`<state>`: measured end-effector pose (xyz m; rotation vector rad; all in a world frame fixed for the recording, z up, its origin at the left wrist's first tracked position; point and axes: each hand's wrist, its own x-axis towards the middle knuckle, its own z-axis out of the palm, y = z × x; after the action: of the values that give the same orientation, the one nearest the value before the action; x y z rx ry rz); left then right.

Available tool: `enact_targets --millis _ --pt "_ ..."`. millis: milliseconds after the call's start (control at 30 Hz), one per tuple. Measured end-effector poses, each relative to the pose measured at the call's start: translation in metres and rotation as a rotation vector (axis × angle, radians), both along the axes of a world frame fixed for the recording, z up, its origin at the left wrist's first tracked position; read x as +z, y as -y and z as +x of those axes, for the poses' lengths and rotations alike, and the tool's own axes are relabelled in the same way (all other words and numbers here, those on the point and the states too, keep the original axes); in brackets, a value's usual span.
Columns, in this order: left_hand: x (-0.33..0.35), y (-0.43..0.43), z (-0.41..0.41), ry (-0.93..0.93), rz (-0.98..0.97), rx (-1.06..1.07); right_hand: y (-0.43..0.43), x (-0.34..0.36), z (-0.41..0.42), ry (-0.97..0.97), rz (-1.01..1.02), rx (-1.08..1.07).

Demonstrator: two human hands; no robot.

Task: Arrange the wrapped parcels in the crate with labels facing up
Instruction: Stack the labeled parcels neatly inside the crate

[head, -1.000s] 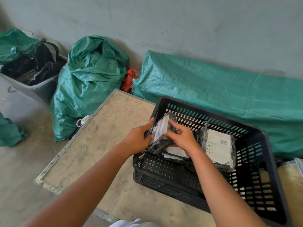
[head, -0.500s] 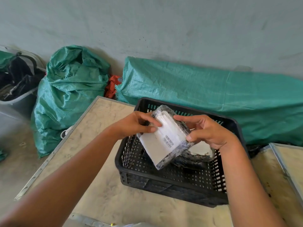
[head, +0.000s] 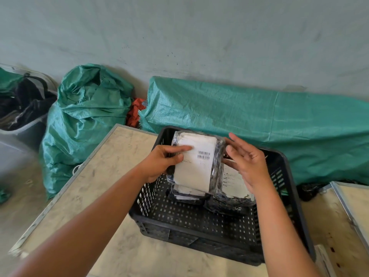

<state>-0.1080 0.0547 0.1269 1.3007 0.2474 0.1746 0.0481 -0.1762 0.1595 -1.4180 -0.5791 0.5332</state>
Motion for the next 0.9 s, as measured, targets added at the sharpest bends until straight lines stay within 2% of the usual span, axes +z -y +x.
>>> enact_targets --millis 67,167,267,500,600,700,800,900 --pt "-0.007 -0.003 0.004 -0.059 -0.055 0.068 -0.007 -0.012 -0.007 0.045 -0.018 -0.01" --pt "-0.018 -0.005 0.011 -0.158 -0.046 0.1 -0.02 -0.033 -0.01 0.224 -0.251 0.034" --pt "-0.025 -0.004 0.024 -0.225 0.161 0.087 -0.031 -0.052 -0.007 0.278 -0.444 0.035" --pt "-0.059 0.002 0.056 -0.286 0.61 -0.043 -0.044 -0.089 0.001 0.267 -0.555 -0.009" --pt "-0.077 0.002 0.06 -0.359 0.673 -0.073 -0.049 -0.107 -0.005 0.288 -0.611 0.03" --pt "-0.096 0.003 0.057 -0.472 0.719 -0.125 -0.054 -0.124 -0.006 0.316 -0.772 0.105" --pt "-0.112 0.004 0.059 -0.484 0.812 -0.131 -0.06 -0.134 -0.004 0.381 -0.899 0.173" --pt "-0.119 0.002 0.06 -0.516 0.869 -0.166 -0.059 -0.141 -0.005 0.429 -0.933 0.218"
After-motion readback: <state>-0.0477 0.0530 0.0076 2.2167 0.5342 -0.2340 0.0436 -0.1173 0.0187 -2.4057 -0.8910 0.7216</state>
